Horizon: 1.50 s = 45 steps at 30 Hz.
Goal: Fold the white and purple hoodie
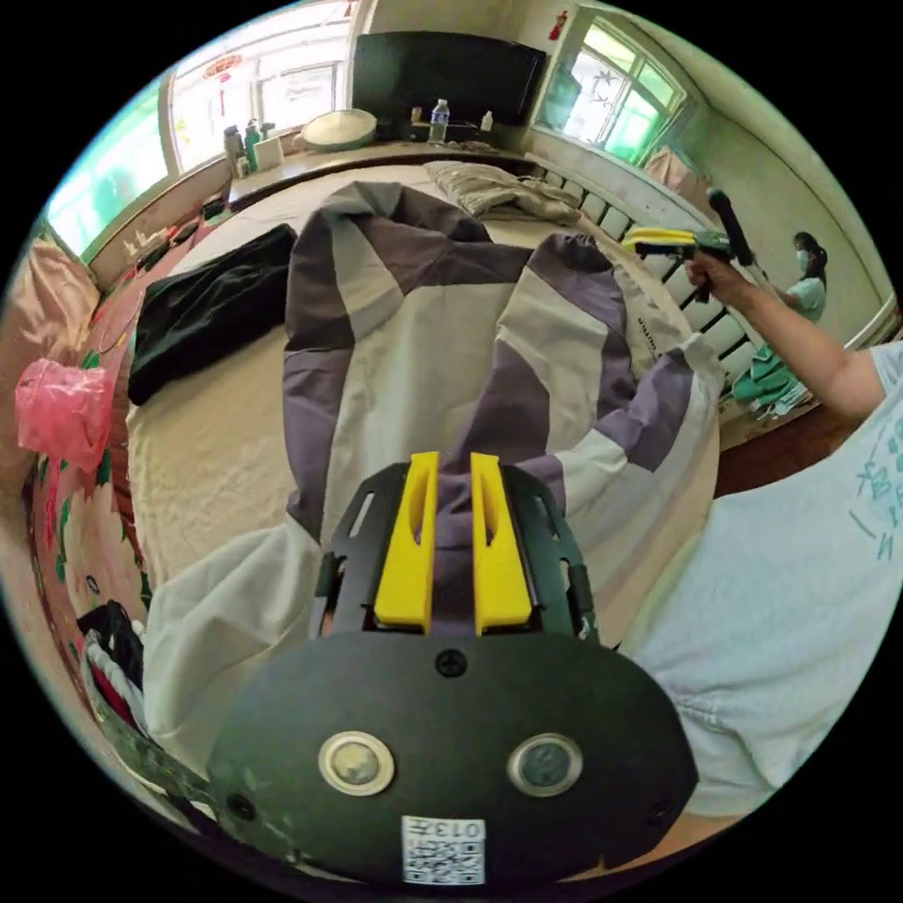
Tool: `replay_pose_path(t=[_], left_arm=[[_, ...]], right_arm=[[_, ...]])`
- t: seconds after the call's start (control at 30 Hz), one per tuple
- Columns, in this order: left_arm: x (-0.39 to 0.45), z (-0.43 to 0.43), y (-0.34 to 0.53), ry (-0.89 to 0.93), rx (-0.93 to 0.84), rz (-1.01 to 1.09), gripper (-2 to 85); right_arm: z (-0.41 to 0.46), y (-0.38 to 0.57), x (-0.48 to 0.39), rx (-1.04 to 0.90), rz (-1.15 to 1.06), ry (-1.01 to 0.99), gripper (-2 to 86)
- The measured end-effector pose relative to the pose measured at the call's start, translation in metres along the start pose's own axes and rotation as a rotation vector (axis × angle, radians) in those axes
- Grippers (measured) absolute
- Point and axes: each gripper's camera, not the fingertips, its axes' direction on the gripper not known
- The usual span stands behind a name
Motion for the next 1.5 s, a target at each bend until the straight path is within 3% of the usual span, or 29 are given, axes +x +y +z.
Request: replay_pose_path(t=[0.13, 0.2, 0.27, 0.37, 0.5, 0.57, 0.73, 0.8, 0.93, 1.03, 1.13, 1.23, 1.33, 1.4, 1.5], left_arm=[[0.018, 0.056, -0.040, 0.013, -0.183, 0.094, 14.0], [0.019, 0.082, -0.047, 0.051, -0.268, 0.116, 12.7], [0.018, 0.097, -0.052, 0.035, -0.329, 0.118, 6.6], [0.017, 0.069, -0.058, 0.033, -0.217, 0.117, 2.9], [0.007, 0.042, -0.054, -0.061, -0.107, 0.042, 3.0], [0.015, 0.025, -0.048, -0.087, -0.025, 0.047, 3.2], [0.070, 0.025, -0.027, -0.198, -0.010, 0.258, 2.4], [0.075, 0.019, -0.017, -0.268, 0.006, 0.230, 1.8], [0.041, 0.000, 0.027, -0.466, 0.014, 0.015, 5.2], [0.000, -0.023, 0.070, -0.285, 0.005, -0.082, 11.9], [-0.028, -0.036, 0.105, -0.084, -0.026, -0.130, 13.2], [-0.032, -0.026, 0.113, -0.029, -0.076, -0.073, 13.1], [-0.051, -0.001, 0.101, 0.012, -0.139, -0.087, 11.5], [-0.071, 0.007, 0.093, 0.141, -0.152, -0.132, 3.1], [-0.081, -0.007, 0.088, 0.319, -0.167, -0.001, 1.4]], right_arm=[[0.054, -0.052, 0.016, -0.122, -0.022, -0.042, 13.7], [0.098, -0.066, 0.021, -0.303, -0.048, -0.159, 8.6], [0.108, -0.075, 0.015, -0.397, -0.110, -0.151, 5.9], [0.056, -0.105, 0.014, -0.195, -0.170, -0.075, 4.9], [-0.058, -0.116, 0.032, 0.344, -0.150, -0.090, 6.2], [-0.076, -0.111, 0.034, 0.428, -0.156, -0.083, 6.4], [-0.033, -0.094, 0.032, 0.255, -0.092, -0.024, 6.2], [-0.007, -0.083, 0.034, 0.153, -0.030, -0.014, 6.0], [-0.002, -0.071, 0.034, 0.133, 0.005, -0.015, 5.9], [-0.017, -0.067, 0.036, 0.148, 0.005, -0.028, 5.9], [-0.037, -0.064, 0.036, 0.172, -0.011, -0.036, 5.9], [-0.052, -0.063, 0.034, 0.189, -0.018, -0.049, 5.8], [-0.065, -0.063, 0.028, 0.193, -0.029, -0.039, 5.7], [-0.087, -0.062, 0.024, 0.225, -0.046, -0.057, 5.5], [-0.128, -0.058, 0.023, 0.282, -0.073, -0.051, 5.4]])
